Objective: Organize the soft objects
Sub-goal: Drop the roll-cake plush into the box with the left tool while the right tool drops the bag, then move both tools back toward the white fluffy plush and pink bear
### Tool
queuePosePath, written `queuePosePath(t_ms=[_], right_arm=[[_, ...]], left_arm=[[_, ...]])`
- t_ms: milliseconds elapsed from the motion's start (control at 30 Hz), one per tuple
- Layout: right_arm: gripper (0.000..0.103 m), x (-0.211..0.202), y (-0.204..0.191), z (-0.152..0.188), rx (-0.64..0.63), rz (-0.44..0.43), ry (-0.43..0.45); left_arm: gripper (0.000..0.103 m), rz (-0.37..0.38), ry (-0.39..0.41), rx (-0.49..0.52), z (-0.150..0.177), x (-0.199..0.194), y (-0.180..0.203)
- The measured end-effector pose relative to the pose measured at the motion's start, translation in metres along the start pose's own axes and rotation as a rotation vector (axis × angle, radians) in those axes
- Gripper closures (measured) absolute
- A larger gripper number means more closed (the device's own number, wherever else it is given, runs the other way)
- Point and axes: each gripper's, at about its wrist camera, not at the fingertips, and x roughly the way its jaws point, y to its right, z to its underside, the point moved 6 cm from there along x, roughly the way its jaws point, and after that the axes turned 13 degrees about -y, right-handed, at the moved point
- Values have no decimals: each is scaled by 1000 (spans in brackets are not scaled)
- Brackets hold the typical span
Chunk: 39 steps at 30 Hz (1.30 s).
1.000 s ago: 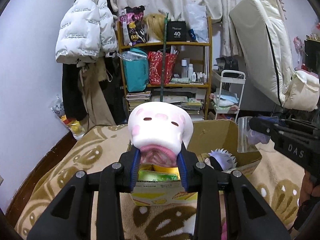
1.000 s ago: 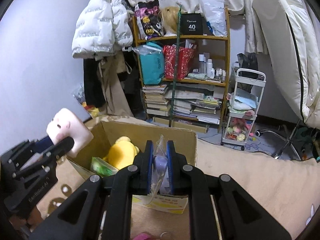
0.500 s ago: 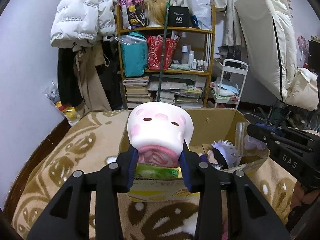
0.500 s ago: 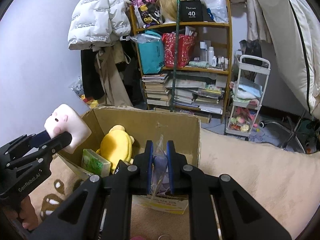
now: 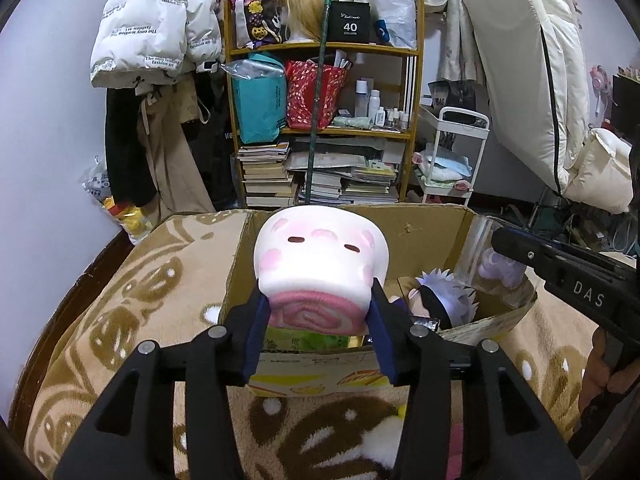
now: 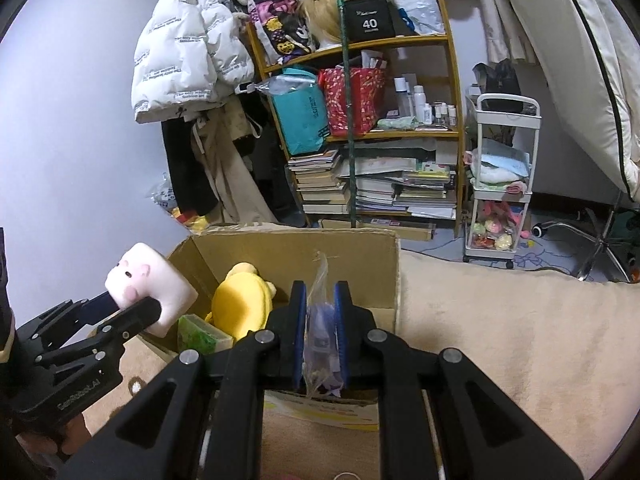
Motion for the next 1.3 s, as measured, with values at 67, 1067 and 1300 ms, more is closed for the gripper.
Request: queuePosePath(t_ms=[67, 1067, 1300], right_arm=[[88, -1, -4, 0, -14, -10, 3], [29, -53, -24, 31, -9, -9, -15], [12, -75, -30, 51, -14, 4, -42]], left_arm=[[55, 0, -3, -5, 0, 0, -1], [8, -53, 24, -59, 29, -65, -16], [4, -55, 24, -84, 44, -87, -17]])
